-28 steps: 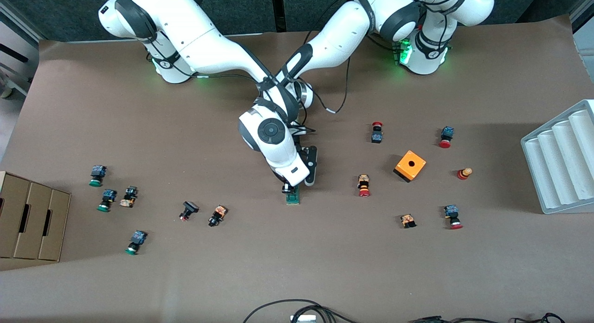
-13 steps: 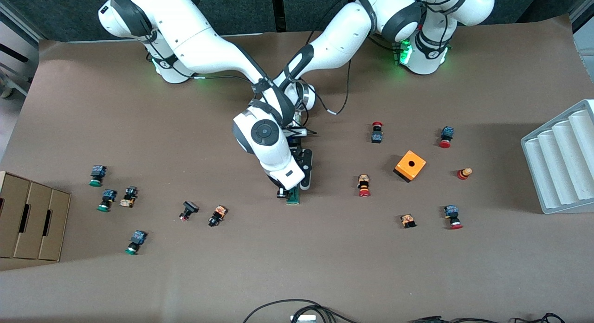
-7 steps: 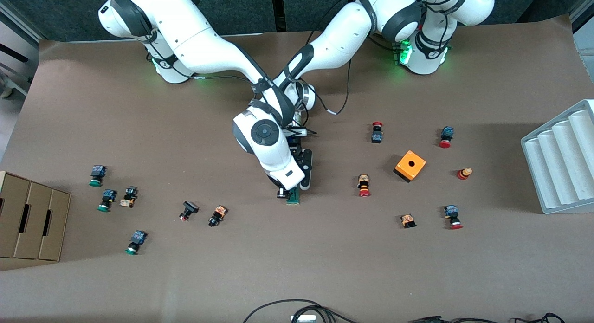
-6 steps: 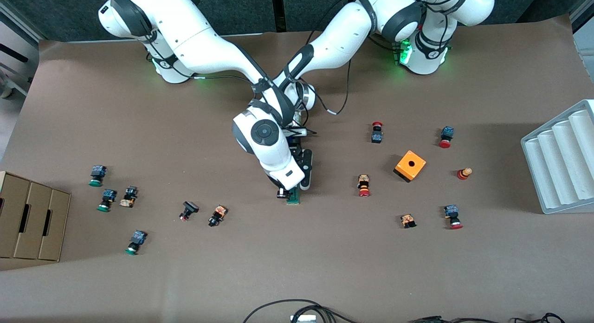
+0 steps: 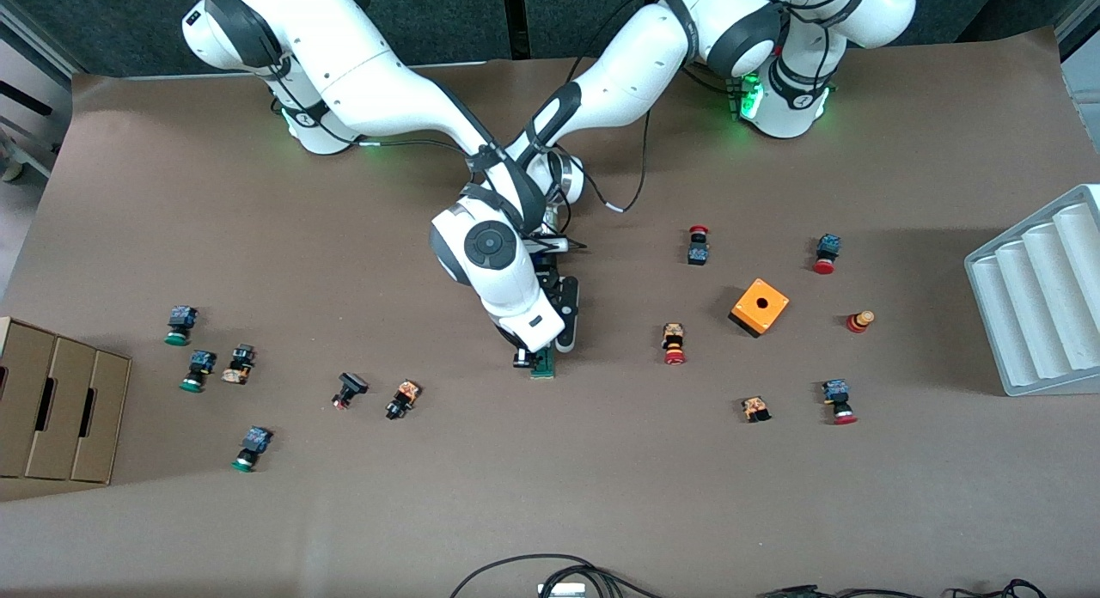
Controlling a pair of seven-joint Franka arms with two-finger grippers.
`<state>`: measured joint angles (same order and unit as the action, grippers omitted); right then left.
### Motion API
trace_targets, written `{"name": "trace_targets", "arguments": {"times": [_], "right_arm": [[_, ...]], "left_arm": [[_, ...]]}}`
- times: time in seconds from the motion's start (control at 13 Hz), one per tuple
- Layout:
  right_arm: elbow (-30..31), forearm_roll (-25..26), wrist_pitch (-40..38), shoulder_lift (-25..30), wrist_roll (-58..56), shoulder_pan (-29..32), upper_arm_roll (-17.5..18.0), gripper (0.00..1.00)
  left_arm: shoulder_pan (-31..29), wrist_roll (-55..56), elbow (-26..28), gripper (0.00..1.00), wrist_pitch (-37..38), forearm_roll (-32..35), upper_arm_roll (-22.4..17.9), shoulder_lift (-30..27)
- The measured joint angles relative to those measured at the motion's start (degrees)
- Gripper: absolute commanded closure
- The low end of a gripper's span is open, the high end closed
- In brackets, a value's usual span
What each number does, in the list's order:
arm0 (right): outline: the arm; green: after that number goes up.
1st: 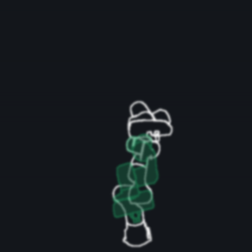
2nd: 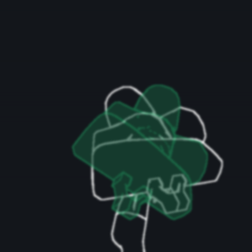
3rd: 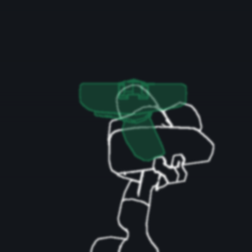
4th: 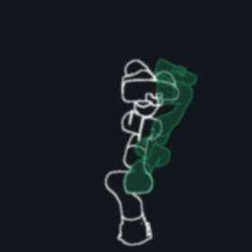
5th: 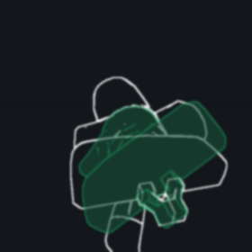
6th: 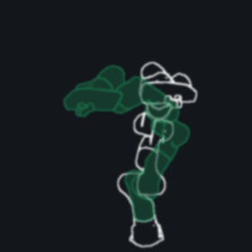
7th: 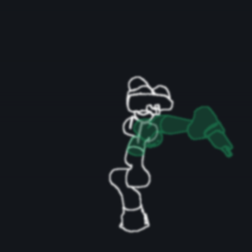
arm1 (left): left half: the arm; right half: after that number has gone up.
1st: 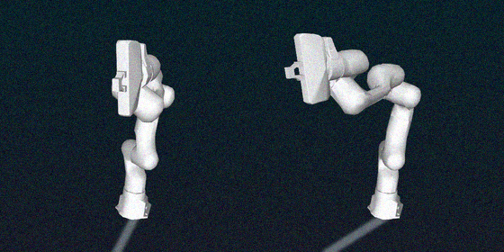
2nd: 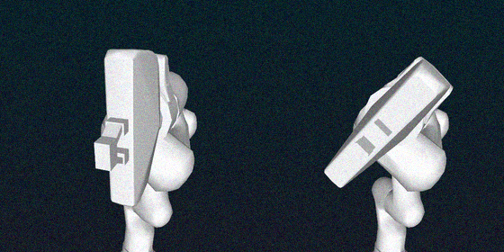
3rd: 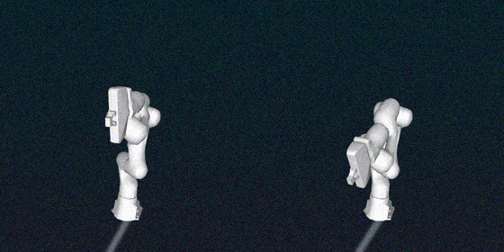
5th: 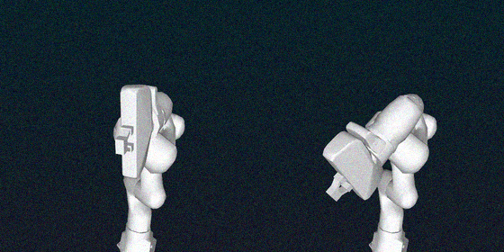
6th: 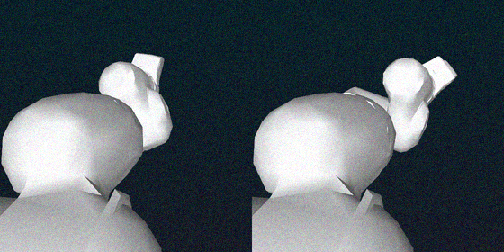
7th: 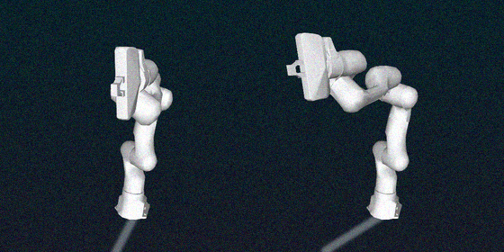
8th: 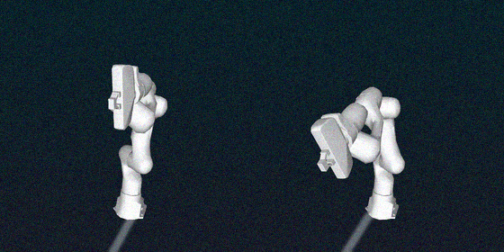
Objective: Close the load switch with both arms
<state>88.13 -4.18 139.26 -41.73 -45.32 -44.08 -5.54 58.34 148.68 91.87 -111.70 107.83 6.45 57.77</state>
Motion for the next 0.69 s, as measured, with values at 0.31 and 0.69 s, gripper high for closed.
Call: {"name": "trace_targets", "arguments": {"times": [0.31,0.69], "right_arm": [[-0.2,0.0,0.1,0.0,0.0,0.0,0.0,0.49],[-0.3,0.0,0.3,0.0,0.0,0.0,0.0,0.49]], "left_arm": [[0.0,0.0,0.0,0.42,0.0,0.0,0.0,0.0],[0.0,0.0,0.0,0.42,0.0,0.0,0.0,0.0]]}}
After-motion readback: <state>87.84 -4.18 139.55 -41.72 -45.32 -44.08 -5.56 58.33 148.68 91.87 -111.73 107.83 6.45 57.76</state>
